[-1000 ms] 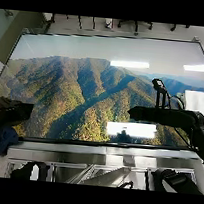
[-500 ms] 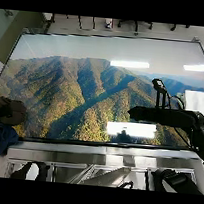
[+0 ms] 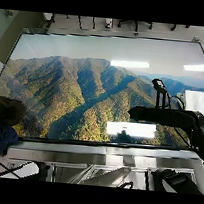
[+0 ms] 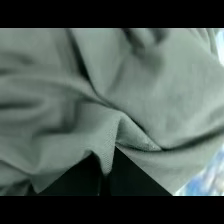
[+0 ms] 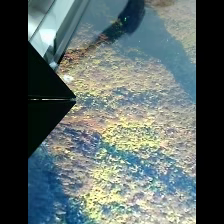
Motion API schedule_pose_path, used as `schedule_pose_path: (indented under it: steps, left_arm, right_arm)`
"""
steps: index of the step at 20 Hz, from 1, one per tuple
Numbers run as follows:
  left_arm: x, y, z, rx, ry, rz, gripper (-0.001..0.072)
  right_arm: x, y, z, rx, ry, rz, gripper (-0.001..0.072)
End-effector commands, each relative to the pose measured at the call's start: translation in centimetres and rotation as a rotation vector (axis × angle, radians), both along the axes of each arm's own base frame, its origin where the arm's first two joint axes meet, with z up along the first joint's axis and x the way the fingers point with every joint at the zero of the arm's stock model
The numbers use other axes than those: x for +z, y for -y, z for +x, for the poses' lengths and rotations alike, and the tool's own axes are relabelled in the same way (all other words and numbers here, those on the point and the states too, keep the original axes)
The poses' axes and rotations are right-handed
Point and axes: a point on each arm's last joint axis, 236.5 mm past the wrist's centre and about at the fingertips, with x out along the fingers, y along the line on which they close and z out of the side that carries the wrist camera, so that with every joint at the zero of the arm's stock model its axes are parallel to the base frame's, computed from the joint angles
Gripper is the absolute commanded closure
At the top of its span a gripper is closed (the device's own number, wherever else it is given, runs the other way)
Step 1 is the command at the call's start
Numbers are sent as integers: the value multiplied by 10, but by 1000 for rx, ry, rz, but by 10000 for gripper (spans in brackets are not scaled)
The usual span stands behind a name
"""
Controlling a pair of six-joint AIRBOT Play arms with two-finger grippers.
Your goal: Fold the shirts.
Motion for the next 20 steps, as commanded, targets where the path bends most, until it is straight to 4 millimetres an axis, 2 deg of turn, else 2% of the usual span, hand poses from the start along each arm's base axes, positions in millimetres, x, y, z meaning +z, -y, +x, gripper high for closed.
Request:
schedule_pose_path:
  steps: [1, 3, 4, 5, 6, 8, 10, 11, 12, 13, 15, 17, 20]
  left_arm:
    - [27, 1, 31, 3, 31, -13, 699]
    - [80, 22, 62, -43, 141, 0, 699]
    - [114, 44, 79, -87, 211, -1, 700]
    - [147, 74, 95, -149, 280, -16, 699]
    - [180, 114, 106, -220, 345, -50, 700]
    - [249, 220, 116, -427, 470, -152, 699]
    - [300, 318, 103, -633, 564, -254, 699]
    - [317, 360, 91, -710, 590, -304, 699]
    - [324, 398, 78, -778, 597, -350, 699]
    - [323, 427, 66, -827, 584, -393, 699]
    - [305, 478, 47, -914, 509, -455, 699]
    - [270, 525, 33, -986, 399, -495, 699]
    - [195, 584, 20, -1060, 215, -512, 698]
  right_arm:
    - [0, 0, 0, 0, 0, 0, 688]
    - [0, 0, 0, 0, -1, 0, 688]
    - [0, 0, 0, 0, -1, 0, 687]
    - [0, 0, 0, 0, -1, 0, 688]
    - [0, 0, 0, 0, -1, 0, 688]
    - [0, 0, 0, 0, -1, 0, 688]
    - [0, 0, 0, -1, -1, 0, 687]
    - [0, 0, 0, 0, -1, 0, 688]
    - [0, 0, 0, -1, -1, 0, 688]
    - [0, 0, 0, 0, -1, 0, 687]
    - [0, 0, 0, 0, -1, 0, 688]
    - [0, 0, 0, 0, 0, 0, 688]
    - [-1, 0, -1, 2, -5, -1, 687]
